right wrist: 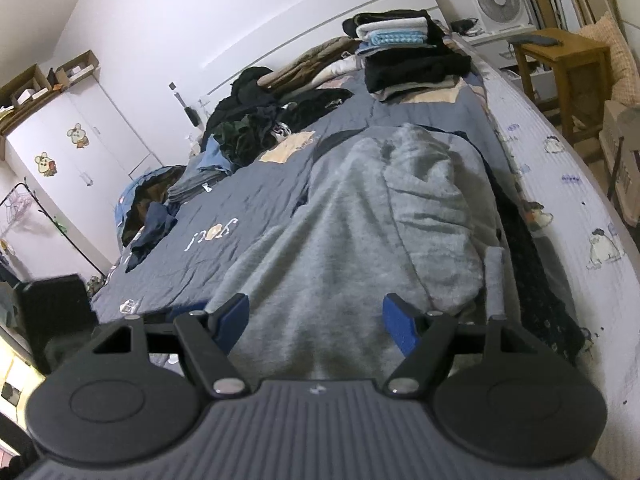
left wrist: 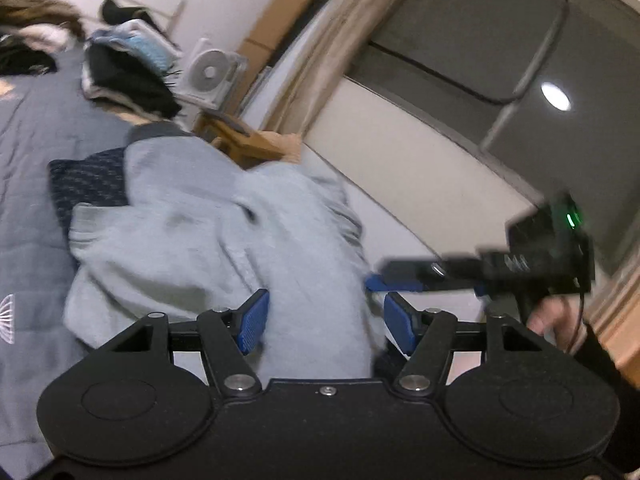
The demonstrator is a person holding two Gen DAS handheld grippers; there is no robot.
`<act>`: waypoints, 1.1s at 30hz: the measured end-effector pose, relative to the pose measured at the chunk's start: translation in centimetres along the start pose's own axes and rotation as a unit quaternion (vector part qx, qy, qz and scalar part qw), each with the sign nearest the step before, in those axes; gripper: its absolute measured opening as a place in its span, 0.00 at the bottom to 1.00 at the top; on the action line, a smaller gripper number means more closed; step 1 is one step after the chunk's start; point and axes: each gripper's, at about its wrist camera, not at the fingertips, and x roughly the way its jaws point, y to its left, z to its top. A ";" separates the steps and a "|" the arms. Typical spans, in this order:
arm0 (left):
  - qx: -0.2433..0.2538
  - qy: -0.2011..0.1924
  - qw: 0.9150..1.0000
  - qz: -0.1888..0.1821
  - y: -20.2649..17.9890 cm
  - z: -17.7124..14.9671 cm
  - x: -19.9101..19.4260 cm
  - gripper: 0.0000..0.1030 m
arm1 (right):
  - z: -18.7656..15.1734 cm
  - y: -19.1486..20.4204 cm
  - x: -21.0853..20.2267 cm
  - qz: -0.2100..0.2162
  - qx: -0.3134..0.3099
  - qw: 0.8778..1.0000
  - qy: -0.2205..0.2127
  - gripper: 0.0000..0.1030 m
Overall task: Fold clothes
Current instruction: 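Open the left gripper and release the shirt onto the navy cloth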
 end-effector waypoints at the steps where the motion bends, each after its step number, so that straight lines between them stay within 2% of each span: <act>1: 0.006 0.004 1.000 0.007 -0.4 -0.4 0.4 0.60 | 0.0 -0.2 -0.1 -0.002 0.002 1.000 0.000 0.71; 4: 0.002 0.012 1.000 0.015 -0.2 -0.9 0.8 0.60 | 0.0 -0.6 -0.4 -0.010 0.007 1.000 -0.004 0.71; 10: -0.082 -0.041 0.996 0.017 4.0 -0.1 -2.5 0.61 | 0.5 -0.7 -0.8 -0.026 -0.006 1.000 -0.008 0.71; 12: -0.106 -0.042 0.993 0.030 5.6 0.5 -2.6 0.61 | 0.8 -0.9 -0.7 -0.028 -0.004 1.000 -0.009 0.71; 15: -0.105 -0.041 0.991 0.071 7.0 1.9 -2.1 0.61 | 1.0 -1.2 -0.4 -0.029 0.001 1.000 -0.012 0.71; 19: -0.115 -0.020 0.986 0.115 9.4 3.7 -0.8 0.62 | 1.5 -1.3 0.1 -0.029 -0.004 1.000 -0.011 0.71; 26: -0.085 0.008 0.989 0.121 9.6 4.7 1.9 0.62 | 2.8 -1.5 0.5 -0.024 -0.007 1.000 -0.014 0.71; 29: -0.090 0.037 0.987 0.124 10.2 4.9 3.7 0.62 | 3.1 -1.8 1.0 -0.022 -0.003 1.000 -0.011 0.71; 33: -0.111 0.058 0.986 0.108 11.0 5.4 5.7 0.63 | 2.9 -2.0 1.5 -0.018 0.000 1.000 -0.007 0.71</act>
